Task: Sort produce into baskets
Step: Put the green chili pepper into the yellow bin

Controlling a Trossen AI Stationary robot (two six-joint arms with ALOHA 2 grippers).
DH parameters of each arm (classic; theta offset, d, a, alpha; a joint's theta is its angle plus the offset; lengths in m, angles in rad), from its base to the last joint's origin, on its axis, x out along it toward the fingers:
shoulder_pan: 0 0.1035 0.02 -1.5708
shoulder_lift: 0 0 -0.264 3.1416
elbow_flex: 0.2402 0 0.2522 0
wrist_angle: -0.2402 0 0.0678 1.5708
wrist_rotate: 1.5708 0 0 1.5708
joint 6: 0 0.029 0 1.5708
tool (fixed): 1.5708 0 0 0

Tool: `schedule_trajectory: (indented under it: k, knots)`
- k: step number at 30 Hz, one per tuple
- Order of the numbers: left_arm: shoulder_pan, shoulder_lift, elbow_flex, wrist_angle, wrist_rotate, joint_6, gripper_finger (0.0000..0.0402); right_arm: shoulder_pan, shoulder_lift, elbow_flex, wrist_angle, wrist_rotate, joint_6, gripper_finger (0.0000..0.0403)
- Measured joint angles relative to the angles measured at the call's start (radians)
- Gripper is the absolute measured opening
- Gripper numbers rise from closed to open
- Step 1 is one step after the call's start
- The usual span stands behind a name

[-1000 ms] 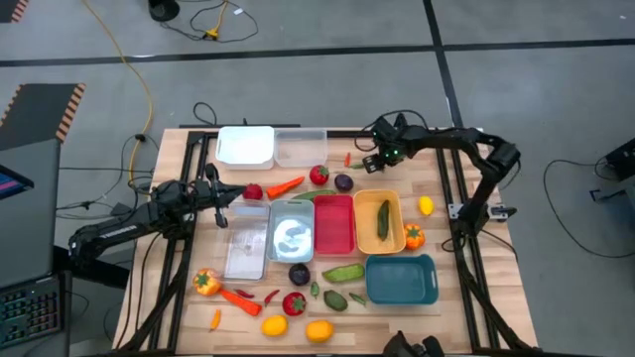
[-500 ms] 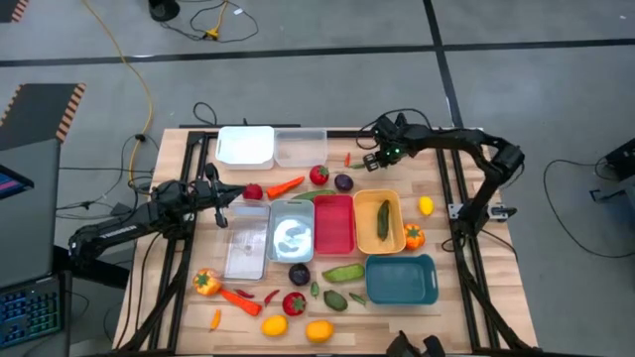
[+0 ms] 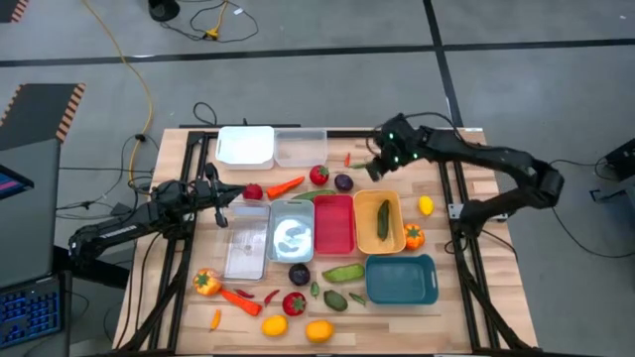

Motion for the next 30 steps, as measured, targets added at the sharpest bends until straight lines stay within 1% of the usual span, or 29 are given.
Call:
schedule_trajectory:
  k: [6, 10, 14, 17, 20, 22, 26, 30]
  knots:
    - [0.000, 0.000, 0.000, 0.000, -0.023, 0.046, 0.0000, 0.217, -0.061, 0.000, -0.101, 0.001, 0.001, 0.0061]
    - [0.000, 0.000, 0.000, 0.000, -0.023, 0.088, 0.0000, 0.346, -0.051, 0.000, -0.150, 0.001, 0.001, 0.0061]
    - [0.000, 0.000, 0.000, 0.000, -0.023, 0.108, 0.0000, 0.440, -0.029, 0.000, -0.163, 0.003, 0.001, 0.0061]
    - [0.000, 0.000, 0.002, -0.002, -0.026, 0.094, 0.0000, 0.477, -0.008, 0.000, -0.158, 0.005, 0.002, 0.0062]
    - [0.000, 0.000, 0.012, -0.011, -0.054, 0.057, 0.0002, 0.499, 0.016, 0.000, -0.155, 0.005, 0.002, 0.0062]
    - [0.000, 0.000, 0.026, -0.004, -0.073, 0.051, 0.0010, 0.504, 0.031, 0.000, -0.156, 0.005, 0.002, 0.0065]
    - [0.000, 0.000, 0.037, -0.008, -0.111, 0.014, 0.0047, 0.504, 0.057, 0.000, -0.155, -0.008, 0.002, 0.0087]
    - [0.000, 0.000, 0.039, -0.009, -0.152, -0.039, 0.0101, 0.503, 0.088, 0.000, -0.155, -0.011, 0.002, 0.0128]
